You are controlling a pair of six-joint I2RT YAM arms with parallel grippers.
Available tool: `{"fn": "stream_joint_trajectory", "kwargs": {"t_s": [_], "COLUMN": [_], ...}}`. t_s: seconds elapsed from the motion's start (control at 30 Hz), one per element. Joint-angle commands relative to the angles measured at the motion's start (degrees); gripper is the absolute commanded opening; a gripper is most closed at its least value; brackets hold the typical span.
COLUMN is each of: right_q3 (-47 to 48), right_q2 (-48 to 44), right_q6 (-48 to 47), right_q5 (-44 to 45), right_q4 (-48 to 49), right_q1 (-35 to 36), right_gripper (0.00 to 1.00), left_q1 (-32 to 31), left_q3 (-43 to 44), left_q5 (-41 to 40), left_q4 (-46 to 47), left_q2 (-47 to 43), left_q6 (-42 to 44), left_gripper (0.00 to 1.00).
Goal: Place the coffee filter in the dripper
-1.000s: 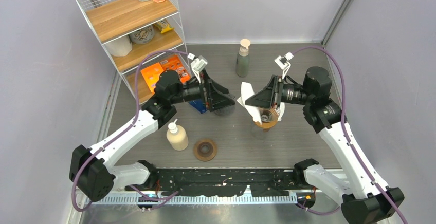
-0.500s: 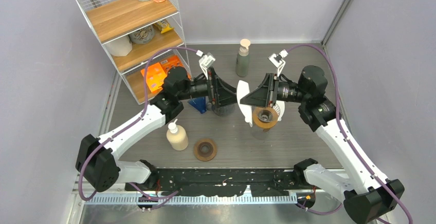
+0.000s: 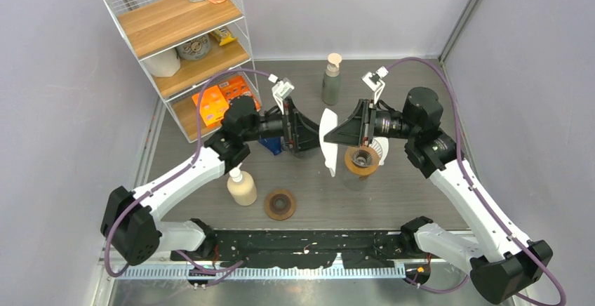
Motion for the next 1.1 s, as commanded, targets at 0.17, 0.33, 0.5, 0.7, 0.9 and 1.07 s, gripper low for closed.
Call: {"fn": "stream_joint_trajectory", "kwargs": {"t_s": [0.17,0.33,0.5,0.7,0.9,1.07], "right_q3": [4.2,3.5,0.7,-1.1,-1.1,-2.1], "right_q2": [-2.3,-2.2,-2.6,-2.8,-3.2,-3.1], "right_q6": [-5.2,-3.6,1.0,3.4,1.8,3.4], "right_q5": [5.0,4.1,2.8,3.1,4.8,6.3], "right_q4": [-3.7,-1.0,6.7,10.9,10.2,13.8], "right_q1": [-1.5,-1.6,-1.6,-1.5,-1.6,-1.5], "right_gripper": [0.40,0.40,0.40,0.39,0.39,0.39], "left_q1": [-0.7,-0.7,-0.8,-0.8,-0.8,-0.8], "left_q3": [-5.1,-5.3,-2.9,-3.5,-4.6,-3.8], "left_q5": [-3.0,-2.4,-3.5,-2.8,-1.8,-2.0], "left_q4": [-2.5,1.5,3.5,12.4,14.5,15.3], "left_q2": [-10.5,-10.1,-6.7,-4.5,-4.9,-4.0], "left_q6": [6.2,2.2,-2.8,-11.1,-12.9,-14.0], "left_gripper": [0.83,0.84,0.83,0.81,0.81,0.79]}}
